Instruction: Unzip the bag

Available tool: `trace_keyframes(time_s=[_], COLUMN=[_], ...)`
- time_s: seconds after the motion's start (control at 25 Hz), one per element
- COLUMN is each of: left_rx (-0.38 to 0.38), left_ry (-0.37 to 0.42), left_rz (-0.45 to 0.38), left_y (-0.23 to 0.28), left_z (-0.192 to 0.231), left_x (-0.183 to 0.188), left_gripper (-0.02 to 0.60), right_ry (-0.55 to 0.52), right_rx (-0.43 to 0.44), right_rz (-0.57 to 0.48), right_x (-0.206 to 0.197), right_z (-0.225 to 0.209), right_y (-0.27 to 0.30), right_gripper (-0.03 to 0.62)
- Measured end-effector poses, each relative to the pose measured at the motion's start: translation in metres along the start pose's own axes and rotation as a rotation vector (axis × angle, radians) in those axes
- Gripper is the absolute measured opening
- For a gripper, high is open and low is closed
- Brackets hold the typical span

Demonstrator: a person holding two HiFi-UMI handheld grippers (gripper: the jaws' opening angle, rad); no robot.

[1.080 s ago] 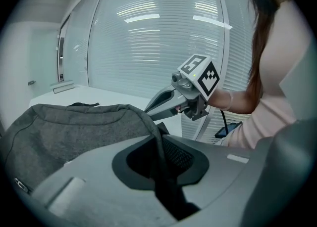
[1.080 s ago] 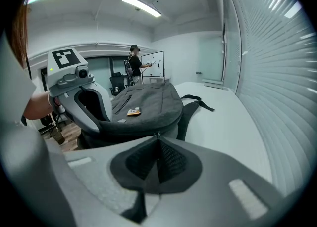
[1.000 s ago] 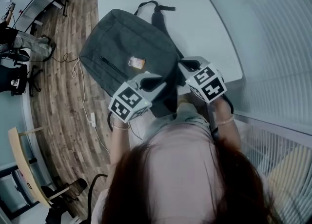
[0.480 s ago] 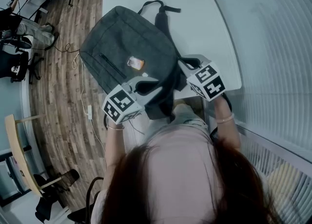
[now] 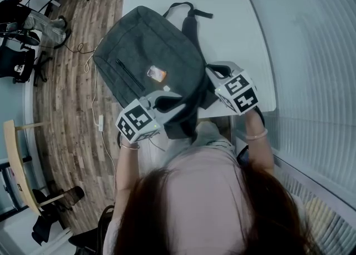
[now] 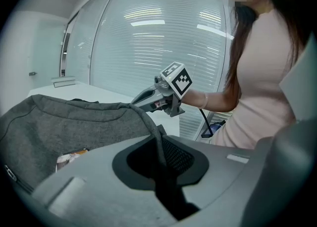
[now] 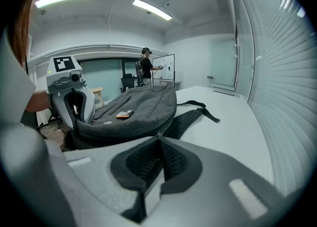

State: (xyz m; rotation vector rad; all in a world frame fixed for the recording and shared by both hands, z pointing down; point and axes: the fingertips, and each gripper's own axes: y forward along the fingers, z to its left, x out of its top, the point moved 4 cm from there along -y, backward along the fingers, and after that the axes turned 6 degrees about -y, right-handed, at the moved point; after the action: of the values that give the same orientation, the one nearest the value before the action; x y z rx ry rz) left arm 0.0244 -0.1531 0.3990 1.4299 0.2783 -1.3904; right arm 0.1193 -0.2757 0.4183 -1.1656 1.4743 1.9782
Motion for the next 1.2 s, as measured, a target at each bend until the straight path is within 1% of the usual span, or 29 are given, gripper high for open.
trace_keyframes(time_s=[0.24,0.48,0.96,1.2], left_rx=[-0.012,-0.010,-0.011,-0.010], left_ry=[-0.014,-0.015,-0.019,-0.021], left_rz=[0.000,0.014,0.012,0.025], left_y=[0.001,0.006,0.007,0.008], left_z=[0.000,0.001,0.002,0.002], left_x=[-0.001,-0.006,-0.005,-0.009], left_gripper=[0.051,0.049,0.048,0.048], right_ry=[-0.035,-0.078,-0.148,-0.195], right_rx=[0.012,0.027,0.051,0.065], right_rz=[-0.002,-0.001,-0.003,-0.006], right_x=[0.004,0.003,0.011,0.018], right_z=[-0.008,-0.016,-0.031,-0.040], right_y=[0.006,0.017,0.037,0.048], right_gripper=[0.011,0.011,0.011,0.011])
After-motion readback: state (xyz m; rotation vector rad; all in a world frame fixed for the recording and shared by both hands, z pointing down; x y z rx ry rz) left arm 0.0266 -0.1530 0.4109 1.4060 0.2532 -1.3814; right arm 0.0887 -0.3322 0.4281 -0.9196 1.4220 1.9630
